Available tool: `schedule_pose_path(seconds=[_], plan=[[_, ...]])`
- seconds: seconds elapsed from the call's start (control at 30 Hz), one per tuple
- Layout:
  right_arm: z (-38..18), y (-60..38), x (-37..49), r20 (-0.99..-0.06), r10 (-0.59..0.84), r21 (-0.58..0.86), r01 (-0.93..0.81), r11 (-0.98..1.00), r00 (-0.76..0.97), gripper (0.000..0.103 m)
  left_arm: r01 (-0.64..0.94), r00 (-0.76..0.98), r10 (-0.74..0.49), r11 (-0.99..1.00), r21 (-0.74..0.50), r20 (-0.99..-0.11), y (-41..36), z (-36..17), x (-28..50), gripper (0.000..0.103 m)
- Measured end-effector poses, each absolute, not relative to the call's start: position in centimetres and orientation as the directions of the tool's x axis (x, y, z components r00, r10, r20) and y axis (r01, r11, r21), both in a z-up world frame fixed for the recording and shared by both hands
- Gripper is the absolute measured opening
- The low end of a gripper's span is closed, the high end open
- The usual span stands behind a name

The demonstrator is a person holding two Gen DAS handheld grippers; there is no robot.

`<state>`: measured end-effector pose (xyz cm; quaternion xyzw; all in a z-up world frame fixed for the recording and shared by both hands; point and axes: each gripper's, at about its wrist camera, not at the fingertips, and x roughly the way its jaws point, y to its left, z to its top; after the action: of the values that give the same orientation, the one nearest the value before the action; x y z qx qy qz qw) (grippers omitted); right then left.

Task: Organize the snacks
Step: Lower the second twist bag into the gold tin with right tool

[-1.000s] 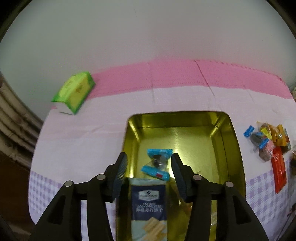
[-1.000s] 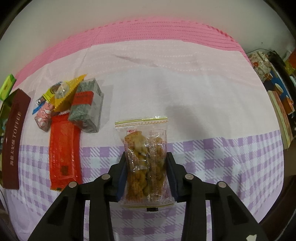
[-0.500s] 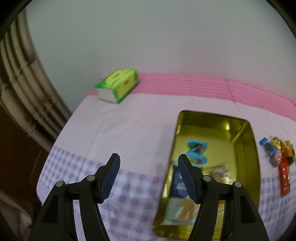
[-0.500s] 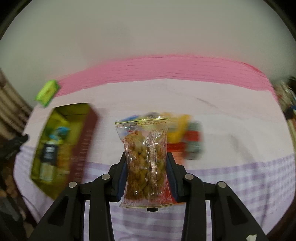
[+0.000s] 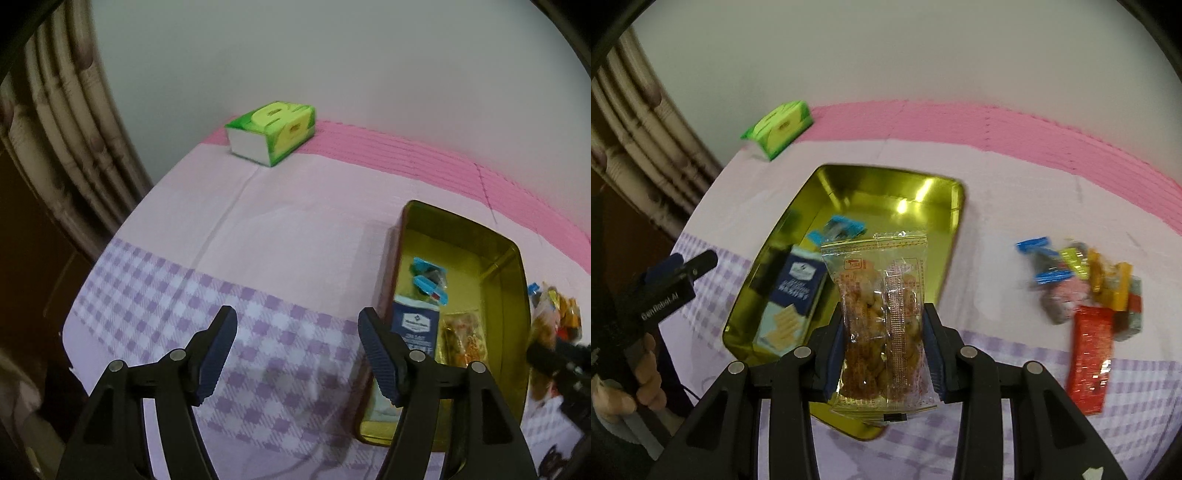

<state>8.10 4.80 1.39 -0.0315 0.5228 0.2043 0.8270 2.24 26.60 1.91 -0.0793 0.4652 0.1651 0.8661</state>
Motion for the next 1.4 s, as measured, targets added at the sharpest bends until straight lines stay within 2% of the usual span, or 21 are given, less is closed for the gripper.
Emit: schedule_pose_path(seconds=[0.17, 0.77, 1.17, 1.4], plan=[[-0.2, 6.6, 8.3, -0.890, 0.299, 0.156, -0.387, 0.909, 0.343, 0.036, -0.396, 0.494, 0.273, 0.916, 0.066, -0.826, 27.3, 1.8, 2.0, 0.069], [-3.6, 7.9, 8.8, -0.922, 0.241, 0.111, -0.390, 0.914, 0.304, 0.036, -0.413, 0.474, 0.266, 0.909, 0.055, -0.840, 28.1, 1.4, 0.9, 0.069], [-3.4, 7.6, 8.8, -0.920, 0.257, 0.130, -0.387, 0.913, 0.297, 0.040, -0.408, 0.470, 0.257, 0.911, 0.050, -0.844, 28.0, 0.9, 1.0, 0.069], [-1.1, 6.6, 8.3, -0.894, 0.288, 0.139, -0.399, 0.906, 0.343, 0.044, -0.406, 0.468, 0.253, 0.913, 0.048, -0.847, 27.8, 0.8, 1.0, 0.069]])
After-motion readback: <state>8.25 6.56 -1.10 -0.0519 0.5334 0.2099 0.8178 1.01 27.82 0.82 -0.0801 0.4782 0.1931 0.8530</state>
